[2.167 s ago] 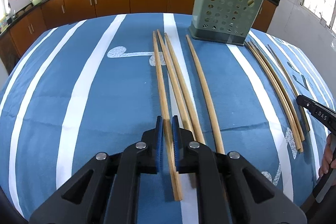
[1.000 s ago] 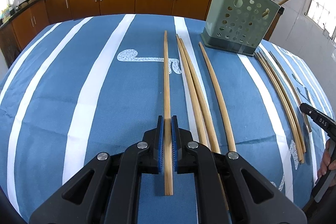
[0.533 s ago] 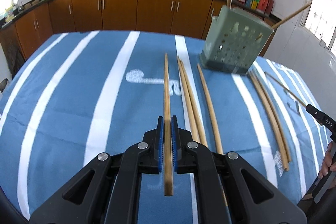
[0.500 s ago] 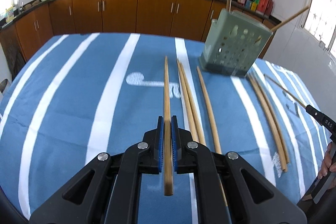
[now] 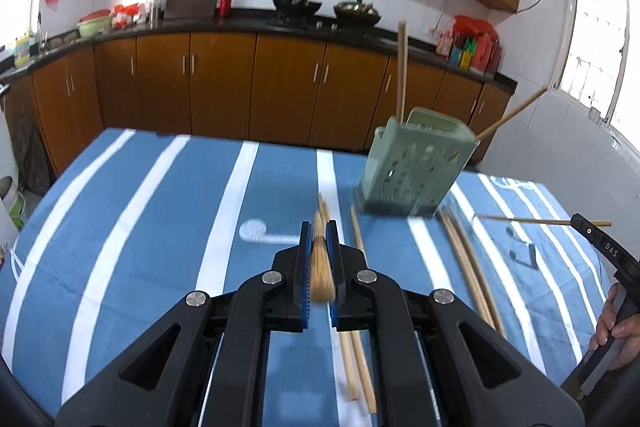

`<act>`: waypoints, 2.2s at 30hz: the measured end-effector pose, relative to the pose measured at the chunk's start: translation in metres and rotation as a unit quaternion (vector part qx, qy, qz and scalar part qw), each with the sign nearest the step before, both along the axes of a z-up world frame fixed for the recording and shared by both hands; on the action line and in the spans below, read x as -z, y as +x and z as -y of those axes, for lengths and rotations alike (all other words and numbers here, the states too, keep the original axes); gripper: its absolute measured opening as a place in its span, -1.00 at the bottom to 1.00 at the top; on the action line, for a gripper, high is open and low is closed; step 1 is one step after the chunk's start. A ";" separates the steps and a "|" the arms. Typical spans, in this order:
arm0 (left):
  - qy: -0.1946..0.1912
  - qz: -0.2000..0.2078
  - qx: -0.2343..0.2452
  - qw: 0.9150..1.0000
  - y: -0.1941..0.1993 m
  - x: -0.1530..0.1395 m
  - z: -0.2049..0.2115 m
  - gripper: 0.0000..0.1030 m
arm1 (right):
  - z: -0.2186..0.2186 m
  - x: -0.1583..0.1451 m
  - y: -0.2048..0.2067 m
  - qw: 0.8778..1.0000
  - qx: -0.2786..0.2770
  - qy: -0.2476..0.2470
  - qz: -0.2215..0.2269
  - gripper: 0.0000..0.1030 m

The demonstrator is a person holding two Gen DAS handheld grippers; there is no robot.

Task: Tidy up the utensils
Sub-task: 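Raise the left tool's chopstick upright over the holder while the right tool does likewise, then open the left tool into the holder while the right tool releases its chopstick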

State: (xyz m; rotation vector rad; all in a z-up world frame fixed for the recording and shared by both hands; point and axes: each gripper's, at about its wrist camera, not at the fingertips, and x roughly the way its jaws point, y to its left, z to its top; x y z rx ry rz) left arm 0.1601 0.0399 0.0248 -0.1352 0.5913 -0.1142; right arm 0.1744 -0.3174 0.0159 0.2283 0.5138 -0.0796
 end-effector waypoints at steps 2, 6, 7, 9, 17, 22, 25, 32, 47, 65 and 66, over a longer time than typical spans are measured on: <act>0.002 0.009 0.001 1.000 0.000 -0.007 0.001 -0.86 | -0.001 -0.006 0.000 1.000 -0.001 -0.002 0.009 -0.85; 0.005 0.018 0.001 1.000 0.002 -0.014 0.001 -0.86 | -0.002 -0.013 -0.001 1.000 -0.003 -0.006 0.018 -0.84; 0.004 0.018 0.001 1.000 0.002 -0.015 0.001 -0.86 | -0.002 -0.015 -0.002 1.000 -0.004 -0.007 0.020 -0.85; 0.005 0.021 -0.001 1.000 0.003 -0.018 0.001 -0.86 | -0.003 -0.018 -0.001 1.000 -0.005 -0.009 0.025 -0.85; 0.011 0.057 0.011 0.998 0.004 -0.052 0.002 -0.87 | -0.010 -0.061 -0.002 0.997 -0.035 -0.010 0.066 -0.85; 0.005 0.079 0.029 0.996 0.001 -0.077 0.008 -0.87 | -0.017 -0.093 -0.003 0.993 -0.073 0.009 0.087 -0.85; 0.000 0.088 0.043 0.995 -0.001 -0.088 0.013 -0.87 | -0.021 -0.109 -0.006 0.990 -0.095 0.024 0.101 -0.85; -0.016 0.108 0.077 0.991 0.001 -0.116 0.028 -0.87 | -0.033 -0.138 -0.005 0.983 -0.118 0.048 0.136 -0.85; 0.002 0.100 0.089 0.991 0.062 -0.138 0.059 -0.87 | -0.053 -0.155 0.055 0.984 -0.097 0.030 0.145 -0.85; -0.013 0.048 0.077 0.996 0.094 -0.099 0.060 -0.85 | -0.070 -0.119 0.088 0.991 -0.100 0.007 0.091 -0.52; -0.010 0.051 0.075 0.996 0.092 -0.100 0.060 -0.85 | -0.069 -0.120 0.086 0.991 -0.099 0.009 0.092 -0.52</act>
